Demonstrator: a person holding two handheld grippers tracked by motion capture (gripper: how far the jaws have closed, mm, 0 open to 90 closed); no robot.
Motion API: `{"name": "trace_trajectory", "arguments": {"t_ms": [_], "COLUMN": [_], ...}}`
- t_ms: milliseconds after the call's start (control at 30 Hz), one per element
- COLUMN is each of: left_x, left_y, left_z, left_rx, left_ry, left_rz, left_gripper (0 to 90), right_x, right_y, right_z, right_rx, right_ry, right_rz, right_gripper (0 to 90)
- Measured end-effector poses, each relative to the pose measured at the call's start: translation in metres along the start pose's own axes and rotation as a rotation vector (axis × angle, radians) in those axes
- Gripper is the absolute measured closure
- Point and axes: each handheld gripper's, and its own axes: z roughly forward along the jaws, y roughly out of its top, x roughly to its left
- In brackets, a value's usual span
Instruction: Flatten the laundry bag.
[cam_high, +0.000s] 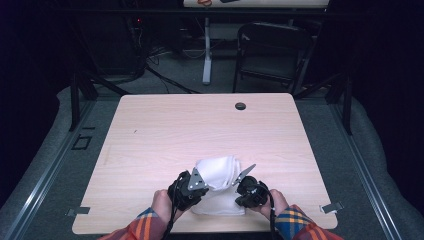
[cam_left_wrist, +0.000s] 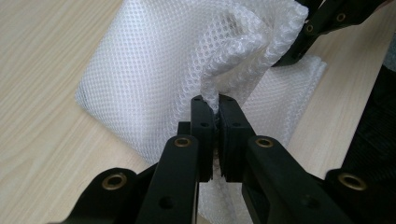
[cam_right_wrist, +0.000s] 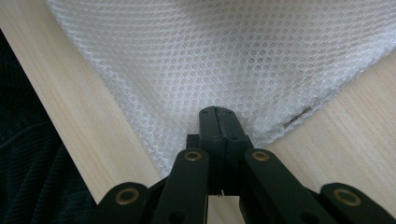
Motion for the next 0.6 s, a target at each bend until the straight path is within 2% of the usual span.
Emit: {"name": "trace_trajectory", "arguments": {"t_ms": [200, 367, 600], "left_x": [0.002, 0.005, 0.011], "left_y": [-0.002, -0.004, -0.006], "left_z": [-0.003, -0.007, -0.008], "left_rx": [-0.004, -0.012, -0.004], "left_ry": [0.006, 0.03, 0.041], "left_rz": [-0.008, -0.012, -0.037], "left_gripper": [86.4, 86.8, 86.8], "right_x": [-0.001, -0.002, -0.005], "right_y": [0.0, -0.001, -0.001], "right_z": [-0.001, -0.001, -0.002], "right_rx": [0.003, 0.001, 0.012], "right_ry": [-0.01, -0.008, -0.022], "right_rz": [-0.002, -0.002, -0.011], "right_gripper": [90.0, 90.0, 90.0]}}
